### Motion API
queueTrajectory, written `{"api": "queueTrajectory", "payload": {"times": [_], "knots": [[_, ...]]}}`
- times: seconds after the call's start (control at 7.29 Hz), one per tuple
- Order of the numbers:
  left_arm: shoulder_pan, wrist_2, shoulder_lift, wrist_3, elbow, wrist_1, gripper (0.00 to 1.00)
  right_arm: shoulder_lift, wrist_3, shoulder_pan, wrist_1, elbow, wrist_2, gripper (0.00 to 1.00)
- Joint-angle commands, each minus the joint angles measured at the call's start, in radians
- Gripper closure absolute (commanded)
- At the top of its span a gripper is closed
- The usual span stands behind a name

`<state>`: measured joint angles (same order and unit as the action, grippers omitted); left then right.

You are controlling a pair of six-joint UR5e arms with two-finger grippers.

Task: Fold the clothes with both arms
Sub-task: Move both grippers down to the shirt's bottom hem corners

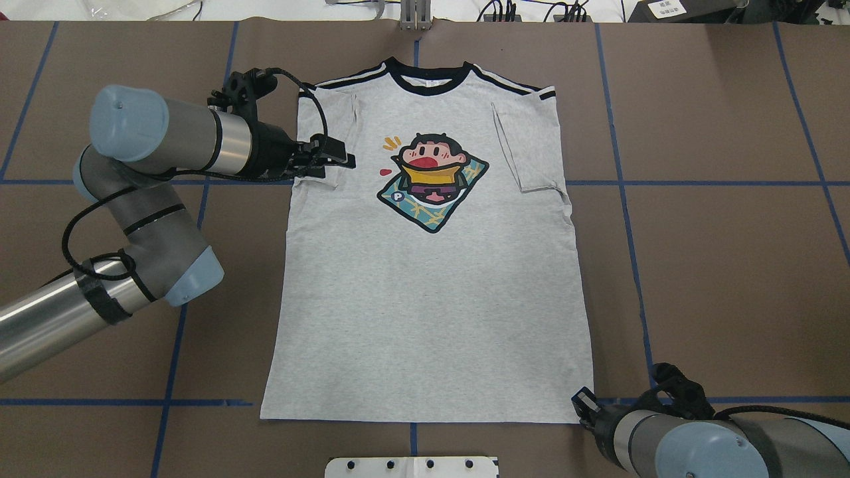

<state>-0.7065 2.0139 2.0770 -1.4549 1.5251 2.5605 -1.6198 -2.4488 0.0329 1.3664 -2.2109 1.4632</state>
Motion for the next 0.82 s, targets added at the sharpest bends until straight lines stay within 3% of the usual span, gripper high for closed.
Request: {"api": "queueTrajectory", "payload": {"times": [0.0,0.14,0.27,0.55,0.69], "knots": [[0.118,-0.013,-0.149,-0.1,0.261,-0.147,0.27,0.001,0.002,0.021,0.0,-0.03,-0.006,1.0],[0.204,-0.08,-0.235,-0.123,0.405,-0.258,0.27,0.005,0.011,0.024,0.0,-0.032,0.0,1.0],[0.316,-0.228,-0.347,-0.142,0.49,-0.29,0.27,0.005,0.014,0.028,0.0,-0.044,0.005,1.0],[0.422,-0.335,-0.444,-0.31,0.509,-0.31,0.27,0.006,0.017,0.076,-0.001,-0.046,0.084,1.0],[0.483,-0.422,-0.445,-0.406,0.51,-0.403,0.27,0.008,0.031,0.108,-0.004,-0.046,0.136,1.0]]}}
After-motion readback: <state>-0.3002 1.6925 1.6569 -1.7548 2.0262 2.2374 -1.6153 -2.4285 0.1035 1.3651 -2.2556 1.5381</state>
